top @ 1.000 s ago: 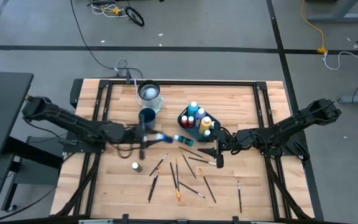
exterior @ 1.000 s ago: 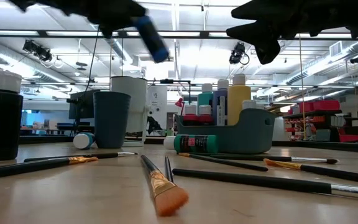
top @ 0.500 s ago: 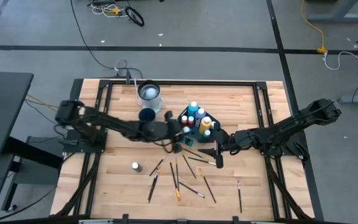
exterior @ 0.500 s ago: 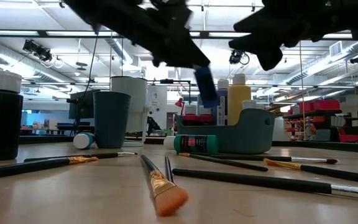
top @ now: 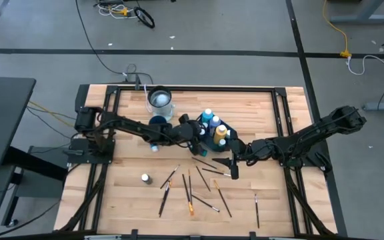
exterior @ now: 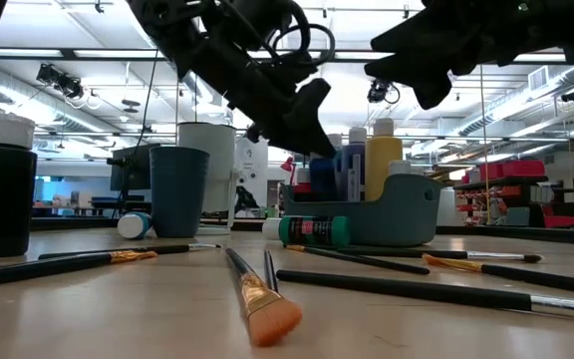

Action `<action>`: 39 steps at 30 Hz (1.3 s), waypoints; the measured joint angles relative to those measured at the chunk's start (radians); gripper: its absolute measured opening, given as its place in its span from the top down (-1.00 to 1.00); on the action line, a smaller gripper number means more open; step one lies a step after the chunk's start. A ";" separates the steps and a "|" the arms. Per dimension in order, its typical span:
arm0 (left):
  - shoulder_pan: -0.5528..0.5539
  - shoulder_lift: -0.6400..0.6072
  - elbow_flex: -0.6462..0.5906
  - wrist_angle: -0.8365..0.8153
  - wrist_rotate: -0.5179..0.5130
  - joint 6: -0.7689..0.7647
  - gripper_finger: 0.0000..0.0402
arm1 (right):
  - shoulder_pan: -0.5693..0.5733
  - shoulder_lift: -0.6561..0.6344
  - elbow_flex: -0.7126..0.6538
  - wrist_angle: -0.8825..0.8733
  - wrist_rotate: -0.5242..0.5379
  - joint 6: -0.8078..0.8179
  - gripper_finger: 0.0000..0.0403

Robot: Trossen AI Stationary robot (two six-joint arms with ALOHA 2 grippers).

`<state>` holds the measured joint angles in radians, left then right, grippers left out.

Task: Pick & Place Paint Supplies
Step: Put the blue paint bottle into the blue bin

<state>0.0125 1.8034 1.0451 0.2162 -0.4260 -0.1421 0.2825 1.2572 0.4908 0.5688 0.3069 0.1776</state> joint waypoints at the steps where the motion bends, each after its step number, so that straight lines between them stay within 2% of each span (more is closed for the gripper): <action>1: 0.004 0.000 0.000 0.005 -0.004 0.004 0.34 | 0.000 0.000 0.000 -0.001 0.000 0.000 0.06; 6: 0.025 0.000 0.000 0.013 0.013 0.015 0.31 | 0.000 0.000 0.000 0.012 0.000 0.000 0.06; 13: 0.053 0.000 0.000 -0.025 0.137 0.010 0.31 | 0.000 0.000 0.000 0.015 -0.003 0.000 0.06; 20: 0.058 -0.001 0.000 -0.067 0.122 0.050 0.17 | 0.000 0.000 0.000 0.015 -0.004 0.000 0.06; 39: 0.048 -0.018 0.002 -0.076 0.131 0.091 0.09 | 0.000 0.000 0.000 0.014 -0.011 0.000 0.06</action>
<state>0.0606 1.7856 1.0467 0.1403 -0.2947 -0.0510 0.2825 1.2572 0.4908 0.5831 0.2962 0.1776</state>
